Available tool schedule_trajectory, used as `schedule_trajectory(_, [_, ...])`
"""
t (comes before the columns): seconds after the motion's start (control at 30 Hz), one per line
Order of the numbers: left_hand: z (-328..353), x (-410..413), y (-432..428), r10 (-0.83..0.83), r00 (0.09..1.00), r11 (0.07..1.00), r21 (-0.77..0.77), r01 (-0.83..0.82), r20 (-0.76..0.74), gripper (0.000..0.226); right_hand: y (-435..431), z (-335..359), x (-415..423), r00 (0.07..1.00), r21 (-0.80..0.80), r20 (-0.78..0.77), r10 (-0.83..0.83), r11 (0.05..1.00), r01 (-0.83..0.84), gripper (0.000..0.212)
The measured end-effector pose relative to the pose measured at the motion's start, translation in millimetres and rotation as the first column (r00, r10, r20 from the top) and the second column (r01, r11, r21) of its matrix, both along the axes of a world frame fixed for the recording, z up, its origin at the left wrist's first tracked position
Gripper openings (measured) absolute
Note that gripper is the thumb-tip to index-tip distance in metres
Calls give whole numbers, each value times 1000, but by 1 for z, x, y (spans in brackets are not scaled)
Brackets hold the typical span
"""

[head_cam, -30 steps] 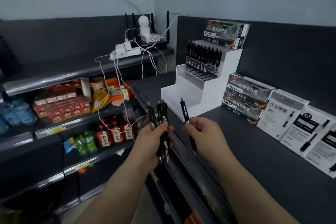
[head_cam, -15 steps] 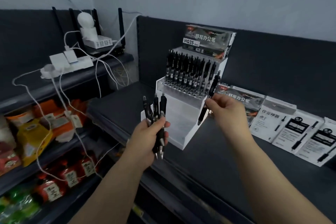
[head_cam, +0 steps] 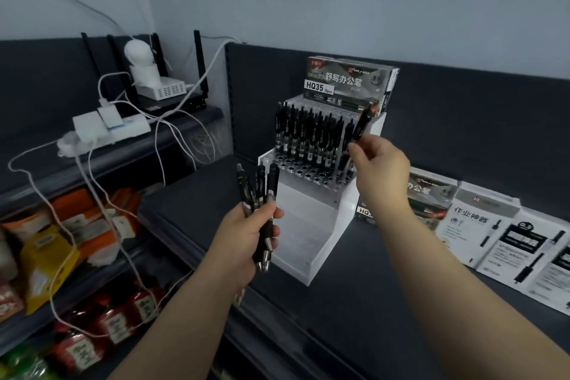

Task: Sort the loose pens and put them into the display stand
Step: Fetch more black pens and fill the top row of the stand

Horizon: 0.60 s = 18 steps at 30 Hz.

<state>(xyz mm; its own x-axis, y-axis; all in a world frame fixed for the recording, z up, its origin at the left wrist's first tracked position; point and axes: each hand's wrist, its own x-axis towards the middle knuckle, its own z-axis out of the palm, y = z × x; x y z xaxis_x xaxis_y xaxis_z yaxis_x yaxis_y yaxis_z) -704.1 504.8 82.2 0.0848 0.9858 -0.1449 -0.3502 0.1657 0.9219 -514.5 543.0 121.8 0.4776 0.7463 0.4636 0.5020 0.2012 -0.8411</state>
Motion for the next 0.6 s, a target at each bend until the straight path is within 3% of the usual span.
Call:
schedule_trajectory(0.3, [-7,-1,12,17,1000,1000,1,-17,-13,7,22,-24,1,973,-112,229,3,993,24,30])
schedule_trajectory(0.6, [-7,5,51,-155,988,988,4,155,27,8,31,-21,-7,936,-202,340,-90,965,166,21])
